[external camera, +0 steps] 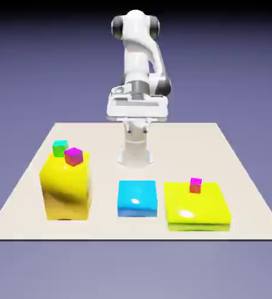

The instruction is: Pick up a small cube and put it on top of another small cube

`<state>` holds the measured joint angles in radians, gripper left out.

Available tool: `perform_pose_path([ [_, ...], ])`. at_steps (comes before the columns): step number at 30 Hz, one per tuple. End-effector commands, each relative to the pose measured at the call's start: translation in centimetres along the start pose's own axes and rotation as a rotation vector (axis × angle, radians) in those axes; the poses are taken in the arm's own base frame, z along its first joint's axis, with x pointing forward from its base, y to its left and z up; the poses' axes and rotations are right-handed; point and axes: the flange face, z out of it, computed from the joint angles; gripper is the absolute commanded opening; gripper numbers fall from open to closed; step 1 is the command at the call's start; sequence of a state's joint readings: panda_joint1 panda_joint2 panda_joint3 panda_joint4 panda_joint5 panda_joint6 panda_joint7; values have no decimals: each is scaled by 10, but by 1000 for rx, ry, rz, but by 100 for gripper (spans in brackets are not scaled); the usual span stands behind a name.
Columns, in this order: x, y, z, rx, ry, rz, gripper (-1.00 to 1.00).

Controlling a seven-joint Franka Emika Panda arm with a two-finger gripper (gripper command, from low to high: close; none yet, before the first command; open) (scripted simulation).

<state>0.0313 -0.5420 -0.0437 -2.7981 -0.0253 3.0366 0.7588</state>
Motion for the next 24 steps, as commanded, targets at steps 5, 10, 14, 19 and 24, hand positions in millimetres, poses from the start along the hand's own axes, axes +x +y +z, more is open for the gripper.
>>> perform_pose_path([
  [5, 29, 31, 31, -71, -49, 88, 0],
  [10, 72, 80, 53, -176, -110, 189, 0],
  [14, 103, 125, 66, -260, -156, 265, 0],
  [19, 137, 187, 73, -362, -208, 355, 0],
  [24, 156, 260, 73, -438, -256, 431, 0],
])
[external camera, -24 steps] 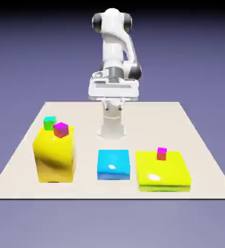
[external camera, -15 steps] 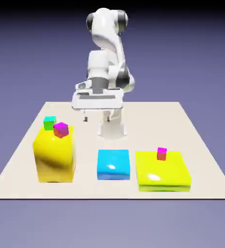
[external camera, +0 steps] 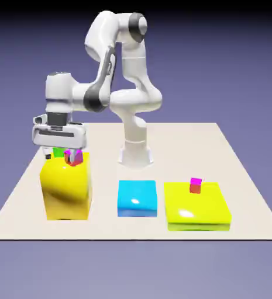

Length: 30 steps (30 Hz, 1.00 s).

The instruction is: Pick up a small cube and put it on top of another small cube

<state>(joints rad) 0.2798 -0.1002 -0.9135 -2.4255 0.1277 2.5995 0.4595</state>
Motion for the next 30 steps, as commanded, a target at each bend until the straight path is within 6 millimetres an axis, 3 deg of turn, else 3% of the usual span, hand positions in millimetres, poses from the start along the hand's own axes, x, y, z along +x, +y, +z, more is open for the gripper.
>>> perform_pose_path([
  [1, 8, 13, 4, -10, -8, 12, 0],
  [7, 53, 91, 12, -53, -20, 77, 0],
  [14, 89, 175, -14, -70, 50, 117, 0],
  [19, 74, 209, 0, -69, 122, 94, 0],
  [26, 24, 257, 31, -154, 207, 72, 0],
  [30, -1, 266, 49, -105, 200, 65, 0],
])
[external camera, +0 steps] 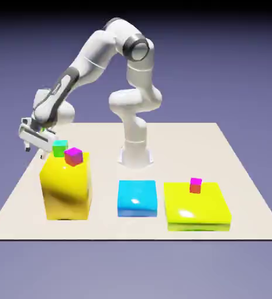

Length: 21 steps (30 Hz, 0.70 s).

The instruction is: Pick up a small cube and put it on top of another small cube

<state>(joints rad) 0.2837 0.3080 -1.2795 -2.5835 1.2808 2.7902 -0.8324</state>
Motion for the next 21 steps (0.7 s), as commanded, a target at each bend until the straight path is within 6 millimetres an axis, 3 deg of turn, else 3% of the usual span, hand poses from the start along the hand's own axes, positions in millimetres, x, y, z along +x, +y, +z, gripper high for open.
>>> perform_pose_path([
  [1, -7, 0, 3, 20, -3, 0, 0],
  [10, -65, -3, 24, 179, 8, 1, 0],
  [20, -123, -21, 30, 300, 85, 0, 0],
  [21, -128, -8, 30, 251, 76, -30, 0],
])
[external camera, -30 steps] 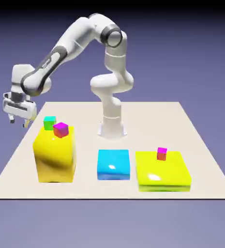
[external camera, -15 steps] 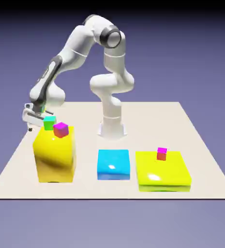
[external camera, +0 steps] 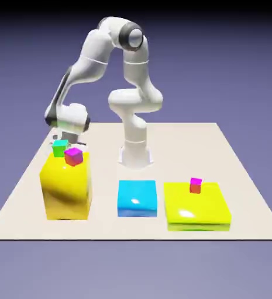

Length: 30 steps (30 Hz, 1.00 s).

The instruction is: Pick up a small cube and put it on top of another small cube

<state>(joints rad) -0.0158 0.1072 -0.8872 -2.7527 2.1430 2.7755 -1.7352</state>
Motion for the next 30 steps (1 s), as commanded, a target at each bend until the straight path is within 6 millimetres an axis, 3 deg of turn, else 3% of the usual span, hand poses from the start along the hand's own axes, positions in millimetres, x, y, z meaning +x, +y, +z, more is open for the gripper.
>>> perform_pose_path([
  [1, 0, 0, 0, 0, 0, 0, 0],
  [11, -7, 8, 67, 0, 0, 1, 0],
  [12, -7, 8, 67, 0, 0, 1, -100],
  [13, -7, 8, 67, 0, 0, 1, -100],
  [23, 0, 0, 0, 0, 0, 0, -100],
  [25, -1, -9, 6, 23, -14, 4, -100],
  [30, 19, -7, 13, 51, -77, -126, -100],
])
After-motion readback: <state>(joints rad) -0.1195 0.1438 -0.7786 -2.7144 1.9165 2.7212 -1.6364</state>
